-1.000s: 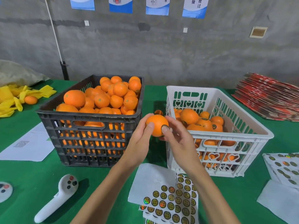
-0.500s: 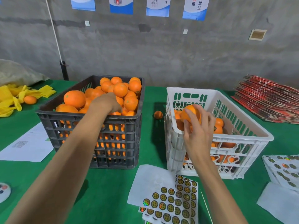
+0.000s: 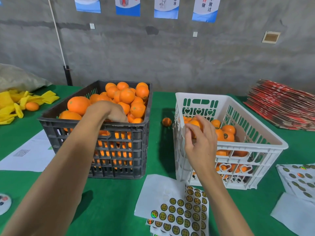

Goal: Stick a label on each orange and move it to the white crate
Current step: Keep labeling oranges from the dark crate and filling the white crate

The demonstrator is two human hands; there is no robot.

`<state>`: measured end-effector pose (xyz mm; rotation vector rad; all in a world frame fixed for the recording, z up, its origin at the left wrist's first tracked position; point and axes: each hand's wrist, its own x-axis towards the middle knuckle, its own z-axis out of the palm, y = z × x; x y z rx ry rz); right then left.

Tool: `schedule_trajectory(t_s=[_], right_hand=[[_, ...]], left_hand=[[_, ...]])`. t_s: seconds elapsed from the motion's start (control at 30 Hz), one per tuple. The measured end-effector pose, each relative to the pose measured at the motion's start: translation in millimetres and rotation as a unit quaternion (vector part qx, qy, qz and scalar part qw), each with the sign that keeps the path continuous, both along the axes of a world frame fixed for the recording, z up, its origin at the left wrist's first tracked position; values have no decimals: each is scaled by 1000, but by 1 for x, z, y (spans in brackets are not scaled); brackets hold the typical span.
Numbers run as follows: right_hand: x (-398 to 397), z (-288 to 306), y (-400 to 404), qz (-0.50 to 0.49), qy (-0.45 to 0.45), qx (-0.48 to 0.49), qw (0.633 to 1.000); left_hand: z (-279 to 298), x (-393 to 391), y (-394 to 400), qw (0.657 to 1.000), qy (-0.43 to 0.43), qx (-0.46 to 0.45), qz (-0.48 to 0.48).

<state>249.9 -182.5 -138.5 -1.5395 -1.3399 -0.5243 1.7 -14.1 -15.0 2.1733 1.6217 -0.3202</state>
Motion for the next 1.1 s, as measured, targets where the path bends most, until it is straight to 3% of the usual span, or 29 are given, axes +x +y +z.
schedule_trajectory(t_s=[0.13, 0.23, 0.27, 0.33, 0.4, 0.5, 0.57, 0.63, 0.7, 0.83, 0.97, 1.1], right_hand=[[1, 0, -2, 19, 17, 37, 999], [-1, 0, -6, 24, -9, 111, 994], [-2, -1, -8, 28, -18, 135, 990], [-6, -5, -12, 39, -21, 172, 984], [-11, -11, -16, 65, -15, 181, 981], [-20, -26, -21, 115, -8, 158, 981], [-25, -35, -24, 141, -2, 136, 981], [-30, -45, -26, 161, 14, 104, 981], [-35, -54, -30, 178, 45, 59, 981], [-45, -79, -40, 168, 114, -43, 978], [-44, -110, -52, 167, 152, -162, 961], [-23, -126, -60, 213, 163, -246, 932]], left_hand=[[-7, -3, 3, 996, -74, 56, 15], [-9, -1, -3, 959, -213, 180, 46], [-11, 0, -8, 929, -267, 251, 54], [-14, 7, -31, 832, -399, 379, 65], [-22, 19, -59, 742, -523, 416, 57], [-50, 39, -100, 674, -611, 415, 1], [-78, 51, -119, 654, -582, 480, -56], [-108, 60, -132, 659, -524, 529, -104], [-136, 64, -140, 695, -500, 504, -114], [-193, 68, -154, 742, -538, 391, -87], [-236, 65, -160, 796, -572, 193, 35], [-274, 63, -153, 837, -522, 147, 66]])
